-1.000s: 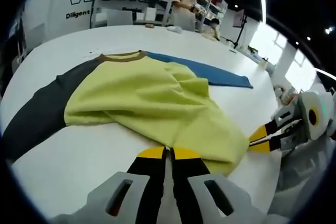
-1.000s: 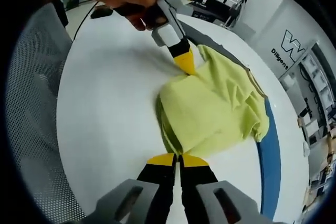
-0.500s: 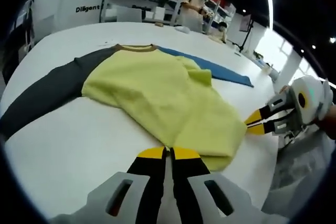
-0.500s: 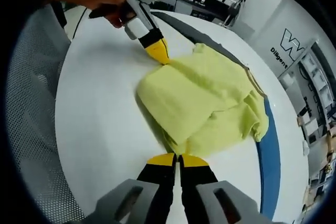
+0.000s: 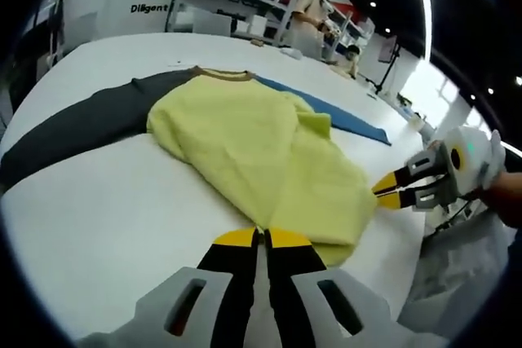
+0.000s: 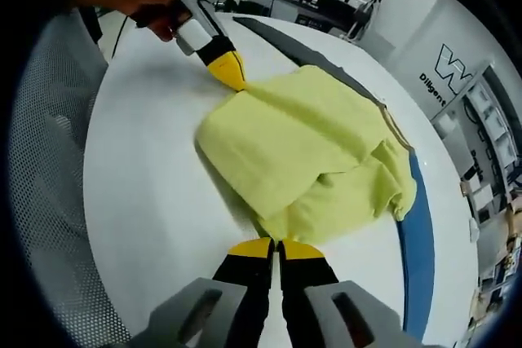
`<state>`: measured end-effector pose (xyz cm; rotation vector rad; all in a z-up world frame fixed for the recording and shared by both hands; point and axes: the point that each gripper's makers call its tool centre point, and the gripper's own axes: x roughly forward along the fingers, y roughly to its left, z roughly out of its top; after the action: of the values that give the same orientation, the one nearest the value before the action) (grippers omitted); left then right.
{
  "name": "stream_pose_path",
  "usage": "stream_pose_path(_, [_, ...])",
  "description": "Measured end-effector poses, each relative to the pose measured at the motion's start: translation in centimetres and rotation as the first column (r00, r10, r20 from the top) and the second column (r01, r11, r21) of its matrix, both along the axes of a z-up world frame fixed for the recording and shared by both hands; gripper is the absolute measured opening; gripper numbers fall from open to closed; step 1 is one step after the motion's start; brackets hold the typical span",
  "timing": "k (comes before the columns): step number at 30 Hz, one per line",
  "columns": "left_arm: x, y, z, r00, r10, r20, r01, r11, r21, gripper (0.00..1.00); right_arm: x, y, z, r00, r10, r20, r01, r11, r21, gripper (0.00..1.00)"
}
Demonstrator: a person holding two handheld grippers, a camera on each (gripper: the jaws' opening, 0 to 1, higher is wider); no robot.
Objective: Fold the garment on the visible template until the final outline fits inside the template.
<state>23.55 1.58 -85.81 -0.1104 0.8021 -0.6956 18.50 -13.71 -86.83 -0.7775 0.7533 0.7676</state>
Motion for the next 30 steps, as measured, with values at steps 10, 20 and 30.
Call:
stream_pose_path(10, [-0.14, -0.22, -0.03, 1.000, 0.008, -0.022, -0.009, 1.000, -0.020, 0.00, 0.05, -0.05, -0.04, 1.000, -0.006, 0.002, 0.006, 1.000, 0.003, 0.00])
stream_pose_path(20, [-0.50, -0.21, -0.41, 0.999, -0.014, -0.034, 0.014, 1.000, -0.006, 0.00, 0.08, -0.04, -0.02, 1.000, -0.009, 0.002, 0.009, 1.000, 0.008, 0.00])
stream_pose_path(30, [0.02, -0.18, -0.34, 1.000, 0.006, -0.015, -0.006, 1.000, 0.002, 0.00, 0.14, -0.02, 0.00, 1.000, -0.010, 0.002, 0.010, 1.000, 0.009, 0.00])
